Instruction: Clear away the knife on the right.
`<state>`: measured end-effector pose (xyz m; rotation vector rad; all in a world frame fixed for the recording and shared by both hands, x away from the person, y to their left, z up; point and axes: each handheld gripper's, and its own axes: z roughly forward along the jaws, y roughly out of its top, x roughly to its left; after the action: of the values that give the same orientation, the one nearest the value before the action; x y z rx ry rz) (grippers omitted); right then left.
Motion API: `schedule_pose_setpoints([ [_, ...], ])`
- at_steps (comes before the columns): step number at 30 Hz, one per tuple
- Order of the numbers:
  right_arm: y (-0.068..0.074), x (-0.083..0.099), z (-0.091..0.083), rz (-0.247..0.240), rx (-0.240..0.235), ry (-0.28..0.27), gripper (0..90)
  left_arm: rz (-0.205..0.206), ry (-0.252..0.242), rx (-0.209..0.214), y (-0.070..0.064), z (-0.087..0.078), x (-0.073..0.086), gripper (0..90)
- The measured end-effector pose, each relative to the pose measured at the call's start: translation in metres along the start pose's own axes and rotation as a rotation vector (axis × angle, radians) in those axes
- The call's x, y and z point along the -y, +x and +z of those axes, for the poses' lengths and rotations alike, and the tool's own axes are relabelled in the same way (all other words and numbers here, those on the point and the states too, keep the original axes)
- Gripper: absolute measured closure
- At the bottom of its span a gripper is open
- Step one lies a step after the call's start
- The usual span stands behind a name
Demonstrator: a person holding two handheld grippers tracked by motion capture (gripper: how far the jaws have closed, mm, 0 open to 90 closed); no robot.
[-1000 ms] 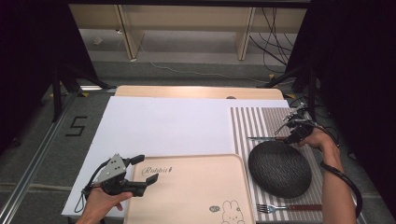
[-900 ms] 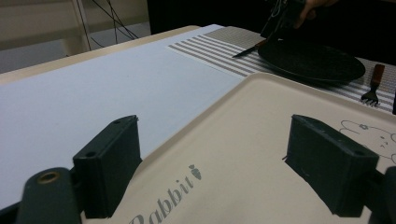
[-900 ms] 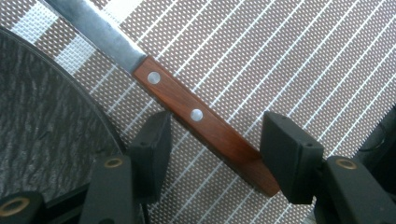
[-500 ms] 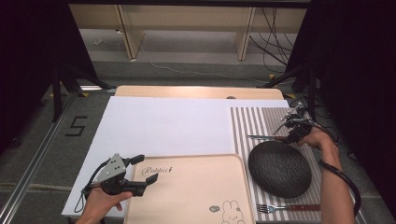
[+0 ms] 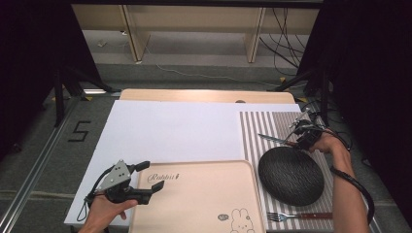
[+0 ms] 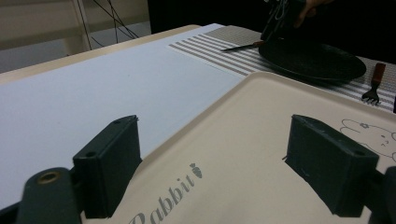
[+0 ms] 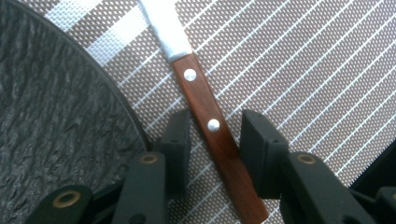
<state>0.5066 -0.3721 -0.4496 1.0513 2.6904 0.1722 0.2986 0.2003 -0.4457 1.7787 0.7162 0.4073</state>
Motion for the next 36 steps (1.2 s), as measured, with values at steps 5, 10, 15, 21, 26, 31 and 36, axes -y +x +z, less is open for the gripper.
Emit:
schedule_pose_setpoints([
  [5, 0.003, -0.002, 0.001, -0.033, 0.022, -0.001, 72.6, -0.001, 0.000, 0.000, 0.000, 0.000, 0.000, 17.1],
  [10, 0.003, -0.004, 0.001, -0.051, 0.018, 0.009, 75.8, 0.000, 0.001, 0.002, -0.001, 0.000, 0.000, 17.1],
  [15, 0.004, -0.005, 0.001, -0.041, 0.017, 0.015, 76.3, 0.005, 0.000, 0.006, 0.000, 0.000, 0.000, 17.1],
  [21, 0.004, -0.006, 0.001, -0.045, 0.015, 0.021, 76.7, 0.004, 0.000, 0.005, 0.000, -0.001, 0.000, 17.1],
  [26, 0.005, -0.009, -0.002, -0.041, 0.030, 0.018, 76.8, -0.015, 0.002, 0.001, -0.001, 0.000, 0.001, 17.1],
  [31, 0.006, -0.014, -0.007, -0.037, 0.059, 0.019, 76.9, -0.007, -0.001, -0.001, 0.000, -0.001, 0.000, 17.1],
  [36, 0.005, -0.018, -0.012, -0.040, 0.084, 0.009, 76.9, -0.004, 0.000, -0.001, 0.000, -0.001, 0.000, 17.1],
])
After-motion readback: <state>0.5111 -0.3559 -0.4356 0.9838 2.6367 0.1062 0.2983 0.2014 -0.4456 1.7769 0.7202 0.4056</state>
